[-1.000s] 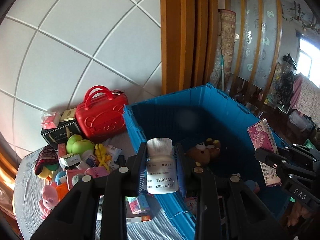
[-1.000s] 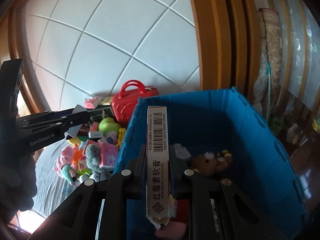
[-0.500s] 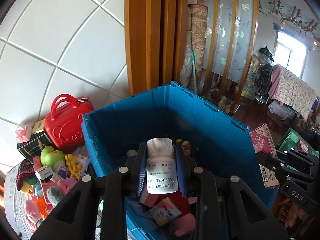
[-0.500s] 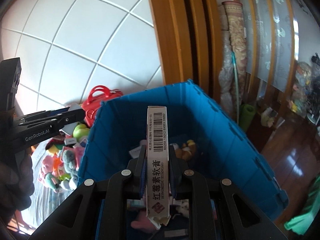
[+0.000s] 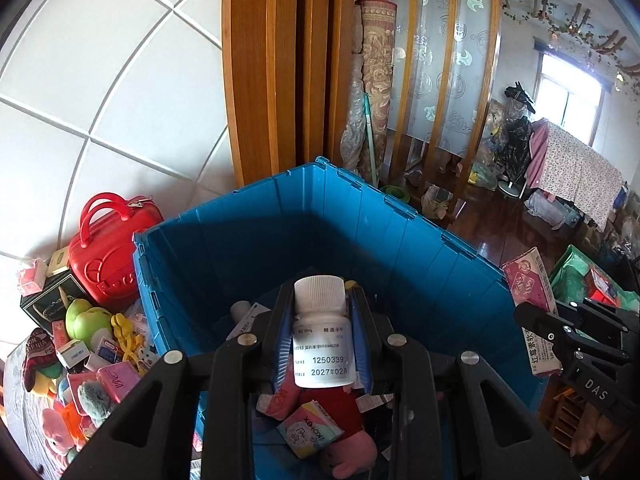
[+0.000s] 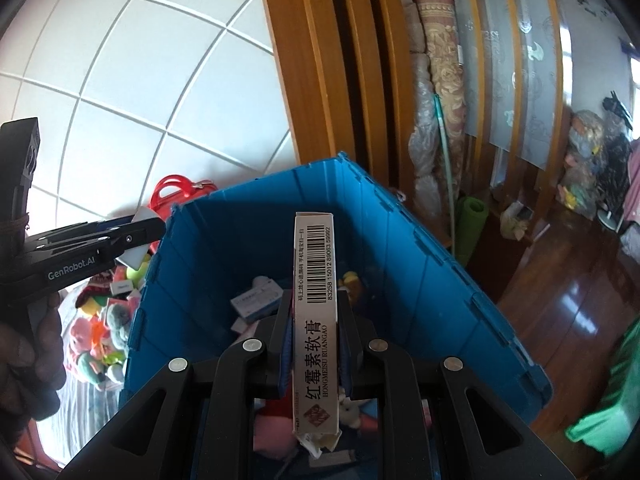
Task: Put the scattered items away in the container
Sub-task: 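Lower both items into the blue crate and open both tools, then move both tools back to the pile on the bed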
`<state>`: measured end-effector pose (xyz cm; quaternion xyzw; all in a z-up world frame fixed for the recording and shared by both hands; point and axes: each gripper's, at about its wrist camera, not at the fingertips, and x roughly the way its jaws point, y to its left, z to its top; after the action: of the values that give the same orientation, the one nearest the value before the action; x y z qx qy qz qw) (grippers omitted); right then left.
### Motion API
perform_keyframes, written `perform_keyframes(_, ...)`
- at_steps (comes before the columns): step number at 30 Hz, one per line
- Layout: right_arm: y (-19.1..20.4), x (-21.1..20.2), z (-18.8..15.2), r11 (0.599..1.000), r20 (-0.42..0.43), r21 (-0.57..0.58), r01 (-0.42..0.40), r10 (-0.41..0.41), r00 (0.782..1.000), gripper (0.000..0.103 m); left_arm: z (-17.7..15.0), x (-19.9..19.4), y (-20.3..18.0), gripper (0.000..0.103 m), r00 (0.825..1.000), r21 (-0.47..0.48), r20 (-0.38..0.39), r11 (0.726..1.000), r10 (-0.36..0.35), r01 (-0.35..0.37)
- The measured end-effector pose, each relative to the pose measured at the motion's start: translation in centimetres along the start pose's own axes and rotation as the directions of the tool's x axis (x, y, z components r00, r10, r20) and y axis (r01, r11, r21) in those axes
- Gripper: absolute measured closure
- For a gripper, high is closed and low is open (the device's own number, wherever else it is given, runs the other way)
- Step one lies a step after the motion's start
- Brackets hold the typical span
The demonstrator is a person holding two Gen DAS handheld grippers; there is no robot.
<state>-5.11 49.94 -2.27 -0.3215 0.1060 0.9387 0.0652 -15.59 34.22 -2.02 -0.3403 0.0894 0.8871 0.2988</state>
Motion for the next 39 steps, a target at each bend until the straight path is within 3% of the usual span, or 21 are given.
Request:
perform_keyframes(3, 0.0, 0.0, 0.2, 1.000, 0.008, -0.004, -0.003, 0.003, 1.000, 0.084, 0.1, 0.1, 0.1, 0.076, 1.000, -0.005, -0.002, 1.000, -0.002, 0.002)
perform_keyframes(4, 0.0, 0.0, 0.2, 1.000, 0.013, -0.008, 0.001, -0.001, 1.000, 0.075, 0.1, 0.1, 0.3, 0.076, 1.000, -0.014, -0.004, 1.000, -0.007, 0.007)
perform_keyframes(5, 0.1, 0.0, 0.3, 1.000, 0.020, -0.012, 0.008, -0.008, 1.000, 0.040, 0.2, 0.1, 0.6, 0.076, 1.000, -0.034, -0.003, 0.999, -0.019, 0.018)
perform_keyframes(6, 0.1, -0.2, 0.4, 1.000, 0.036, -0.012, 0.011, -0.010, 0.999, 0.017, 0.3, 0.2, 1.0, 0.074, 1.000, -0.052, -0.009, 0.998, -0.019, 0.019)
perform_keyframes(7, 0.2, -0.5, 0.5, 1.000, 0.062, -0.010, 0.008, -0.008, 0.998, 0.004, 0.4, 0.3, 1.4, 0.054, 1.000, -0.068, -0.014, 0.998, -0.007, 0.006)
perform_keyframes(8, 0.3, -0.7, 0.6, 1.000, 0.076, -0.012, 0.009, -0.008, 0.997, 0.002, 0.4, 0.2, 1.8, 0.019, 1.000, -0.085, -0.011, 0.996, 0.008, -0.009)
perform_keyframes(9, 0.4, -0.7, 0.8, 1.000, 0.075, -0.020, 0.009, -0.007, 0.997, 0.002, 0.3, 0.0, 2.2, 0.005, 1.000, -0.105, 0.001, 0.994, 0.028, -0.028)
perform_keyframes(10, 0.5, -0.6, 0.8, 1.000, 0.072, -0.023, 0.006, -0.004, 0.997, 0.002, 0.2, -0.4, 2.7, 0.000, 0.998, -0.128, 0.020, 0.991, 0.052, -0.049)
perform_keyframes(29, 3.4, 0.0, 1.1, 0.995, 0.066, -0.069, -0.076, 0.080, 0.995, 0.002, -2.2, -3.3, 6.8, 0.000, 0.991, -0.182, 0.020, 0.975, 0.132, -0.126)
perform_keyframes(39, 9.5, 1.7, 1.8, 0.960, 0.045, -0.174, -0.218, 0.228, 0.973, 0.001, -6.5, -7.8, 12.7, 0.000, 0.963, -0.288, 0.004, 0.923, 0.268, -0.256)
